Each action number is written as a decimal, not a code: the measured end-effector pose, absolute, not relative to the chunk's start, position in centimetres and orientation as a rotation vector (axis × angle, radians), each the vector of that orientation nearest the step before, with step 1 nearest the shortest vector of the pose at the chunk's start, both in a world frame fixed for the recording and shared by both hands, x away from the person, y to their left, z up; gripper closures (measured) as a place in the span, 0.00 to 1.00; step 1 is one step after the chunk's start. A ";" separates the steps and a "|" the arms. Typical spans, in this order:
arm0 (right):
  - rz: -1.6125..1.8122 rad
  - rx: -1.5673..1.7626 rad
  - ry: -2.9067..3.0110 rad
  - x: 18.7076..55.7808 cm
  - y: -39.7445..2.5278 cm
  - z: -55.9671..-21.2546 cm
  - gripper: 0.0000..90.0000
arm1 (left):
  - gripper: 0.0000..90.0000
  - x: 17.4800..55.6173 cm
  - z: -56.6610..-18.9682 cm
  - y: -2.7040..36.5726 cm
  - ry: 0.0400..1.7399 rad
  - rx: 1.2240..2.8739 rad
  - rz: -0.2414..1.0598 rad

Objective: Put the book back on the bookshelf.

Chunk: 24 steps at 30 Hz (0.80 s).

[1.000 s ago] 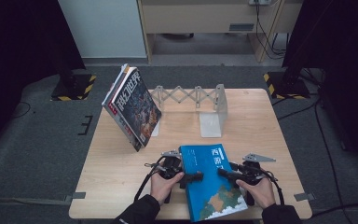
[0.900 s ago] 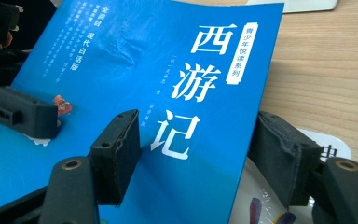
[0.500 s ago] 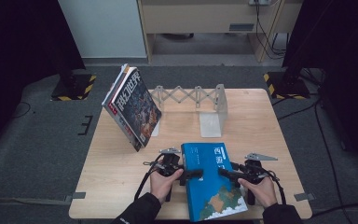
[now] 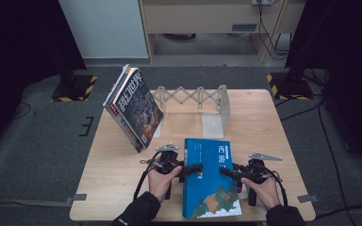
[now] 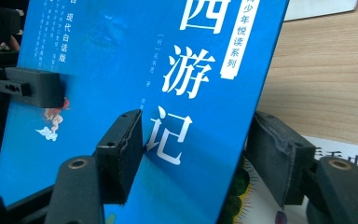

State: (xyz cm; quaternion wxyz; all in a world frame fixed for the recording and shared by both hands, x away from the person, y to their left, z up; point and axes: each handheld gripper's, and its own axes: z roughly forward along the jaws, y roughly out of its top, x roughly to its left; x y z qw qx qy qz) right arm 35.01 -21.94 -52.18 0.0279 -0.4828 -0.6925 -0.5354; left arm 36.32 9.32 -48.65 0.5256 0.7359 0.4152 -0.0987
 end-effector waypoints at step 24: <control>-1.634 -1.462 -2.169 35.0 -21.9 -52.1 0.44 | 0.48 36.9 -49.3 6.9 1.063 1.748 -0.263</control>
